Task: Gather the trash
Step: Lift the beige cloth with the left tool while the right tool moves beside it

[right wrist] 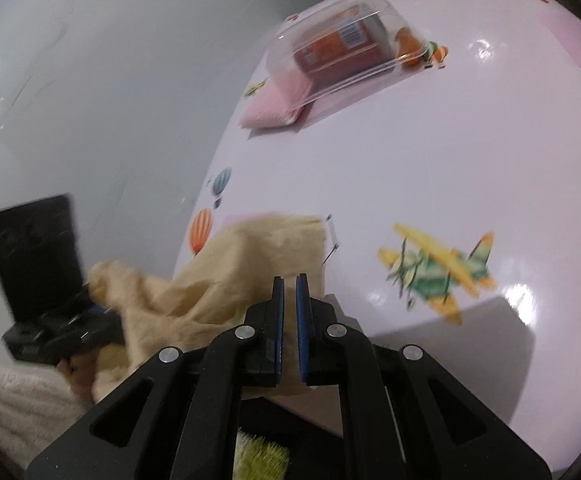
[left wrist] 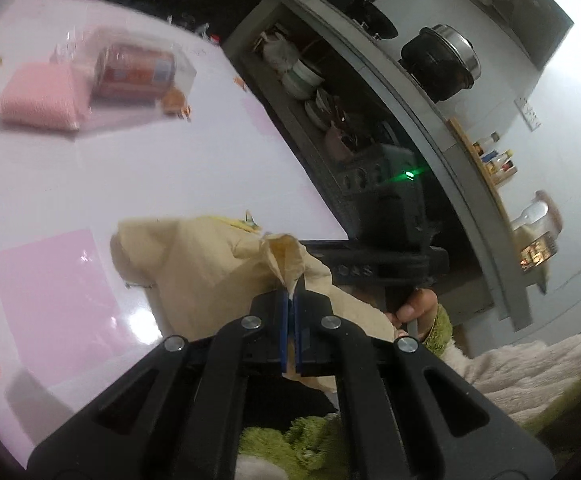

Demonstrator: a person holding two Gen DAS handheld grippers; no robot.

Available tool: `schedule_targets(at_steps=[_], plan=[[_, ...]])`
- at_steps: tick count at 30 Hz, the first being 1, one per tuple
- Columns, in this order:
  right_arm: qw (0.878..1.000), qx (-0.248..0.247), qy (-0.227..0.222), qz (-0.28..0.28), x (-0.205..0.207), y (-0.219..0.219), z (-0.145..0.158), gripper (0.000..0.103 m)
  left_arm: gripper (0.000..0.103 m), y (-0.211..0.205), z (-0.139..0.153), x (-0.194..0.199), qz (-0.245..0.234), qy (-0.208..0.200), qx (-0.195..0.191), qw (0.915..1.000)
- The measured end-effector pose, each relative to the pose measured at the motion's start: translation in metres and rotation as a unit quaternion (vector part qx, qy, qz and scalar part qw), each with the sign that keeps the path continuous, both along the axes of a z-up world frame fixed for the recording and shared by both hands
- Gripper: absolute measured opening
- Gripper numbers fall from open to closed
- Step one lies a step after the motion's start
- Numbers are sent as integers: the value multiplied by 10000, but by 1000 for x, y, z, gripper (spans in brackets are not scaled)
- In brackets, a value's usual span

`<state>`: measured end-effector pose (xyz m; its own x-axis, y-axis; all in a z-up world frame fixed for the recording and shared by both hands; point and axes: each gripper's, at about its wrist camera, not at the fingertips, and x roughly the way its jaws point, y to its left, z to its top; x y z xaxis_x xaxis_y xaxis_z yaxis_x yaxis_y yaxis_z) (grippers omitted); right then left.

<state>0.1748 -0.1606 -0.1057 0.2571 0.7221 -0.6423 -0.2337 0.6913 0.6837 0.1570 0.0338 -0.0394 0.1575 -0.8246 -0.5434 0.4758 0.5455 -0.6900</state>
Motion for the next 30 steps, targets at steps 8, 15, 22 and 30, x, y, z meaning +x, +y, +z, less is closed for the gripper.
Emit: schedule_targets(at_steps=[8,15,22,30], plan=[[9993,81,354,24,-10,1,-18,6,1,1,-37,19,275,576,-26,9980],[9992,40,390,-72,-12,-2,-21,6,1,-1,-62,40,744,699,453,9937],[9988,-217,-92,-431,-18,-20,0,6,1,0,-76,50,951,874,636,9896],[9989,-326,-323,-86,-5,5,2,6,1,2,-80,52,1012,1036,577,9878]])
